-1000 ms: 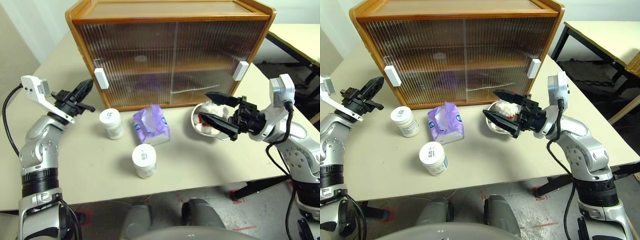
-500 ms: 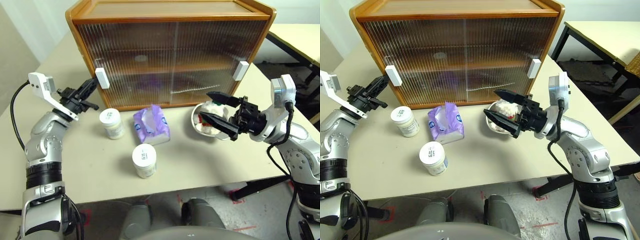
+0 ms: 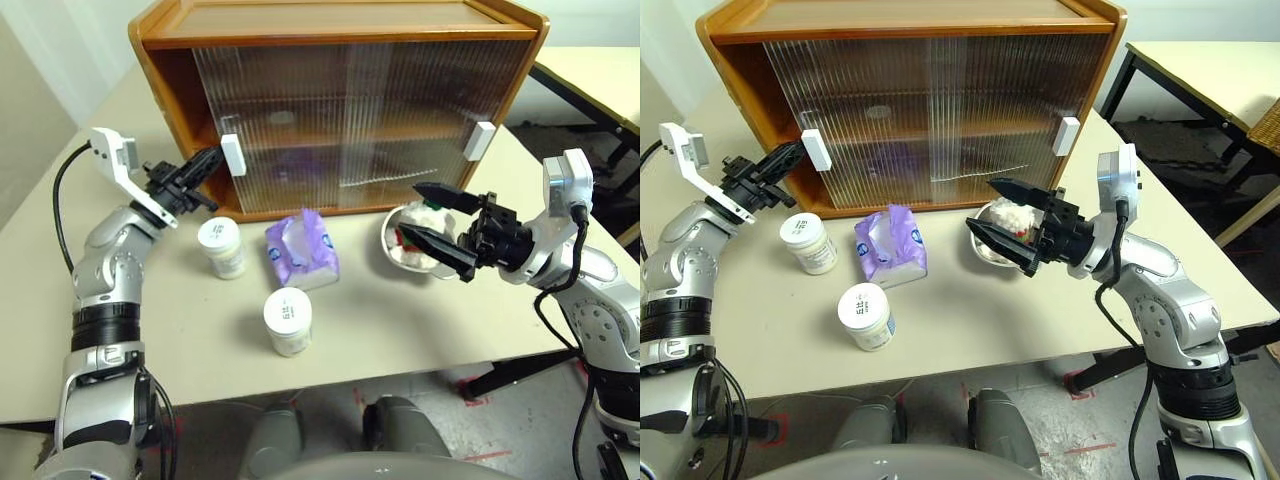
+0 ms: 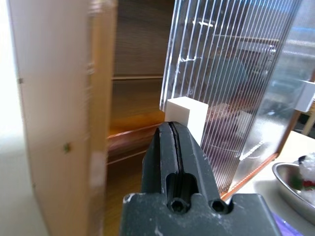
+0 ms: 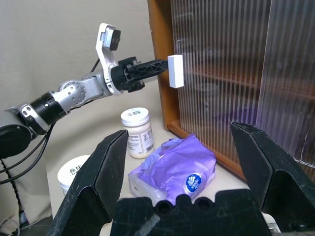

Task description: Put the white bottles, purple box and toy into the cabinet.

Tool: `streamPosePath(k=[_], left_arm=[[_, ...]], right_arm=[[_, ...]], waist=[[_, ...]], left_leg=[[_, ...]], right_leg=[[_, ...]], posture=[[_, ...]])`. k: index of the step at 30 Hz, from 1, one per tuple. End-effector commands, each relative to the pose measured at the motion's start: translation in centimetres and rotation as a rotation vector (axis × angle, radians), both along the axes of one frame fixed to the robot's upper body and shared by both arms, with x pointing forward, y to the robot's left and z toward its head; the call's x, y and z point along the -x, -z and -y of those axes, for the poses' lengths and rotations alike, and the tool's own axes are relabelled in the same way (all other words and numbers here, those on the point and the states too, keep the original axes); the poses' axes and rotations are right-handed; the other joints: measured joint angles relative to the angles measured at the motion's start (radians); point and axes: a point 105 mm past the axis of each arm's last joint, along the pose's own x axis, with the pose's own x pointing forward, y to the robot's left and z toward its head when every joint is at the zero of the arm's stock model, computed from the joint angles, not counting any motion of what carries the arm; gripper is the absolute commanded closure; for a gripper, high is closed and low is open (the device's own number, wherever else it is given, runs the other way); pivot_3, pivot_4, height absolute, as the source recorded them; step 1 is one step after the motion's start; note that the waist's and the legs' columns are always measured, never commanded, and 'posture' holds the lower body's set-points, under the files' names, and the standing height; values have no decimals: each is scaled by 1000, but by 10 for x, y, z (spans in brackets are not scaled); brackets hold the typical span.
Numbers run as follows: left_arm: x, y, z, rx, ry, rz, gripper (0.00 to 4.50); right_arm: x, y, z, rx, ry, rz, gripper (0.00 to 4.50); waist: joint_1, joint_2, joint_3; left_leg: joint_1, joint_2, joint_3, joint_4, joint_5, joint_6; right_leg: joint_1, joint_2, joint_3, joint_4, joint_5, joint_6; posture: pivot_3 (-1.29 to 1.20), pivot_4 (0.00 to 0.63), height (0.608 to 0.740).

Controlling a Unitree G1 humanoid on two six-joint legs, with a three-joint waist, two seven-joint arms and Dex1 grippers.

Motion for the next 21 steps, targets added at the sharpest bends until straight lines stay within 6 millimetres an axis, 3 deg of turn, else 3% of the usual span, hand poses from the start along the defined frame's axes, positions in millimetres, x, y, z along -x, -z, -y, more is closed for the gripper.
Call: streamPosePath(k=[1,11,16,21], left_arm=[[-6,6,13,-48,54,-17,4461],[-15,12,38,-119,155,-17,4461],[-18,10,57,-109,212,-2,4461],[-17,5,63,-99,226,15,4461]], right_arm=[[2,-3,3,-7,19,21,0],[3,-3,5,-12,38,26,0],[4,-2,6,-12,46,25,0],[5,-2,6,-12,53,26,0]], waist=[[-3,0,0],[-9,0,0],[-1,0,0],[-18,0,0]], left_leg=[[0,0,0,0,0,0],[0,0,0,1,0,0],[-2,-2,0,4,0,0],[-3,-1,0,7,-1,1]], right_leg=[[0,0,0,0,0,0],[1,0,-2,0,0,0],[2,-2,-3,0,2,3],[2,-2,0,-1,5,6]], posture=[[-51,0,740],[-74,0,740],[-88,0,740],[-96,0,740]])
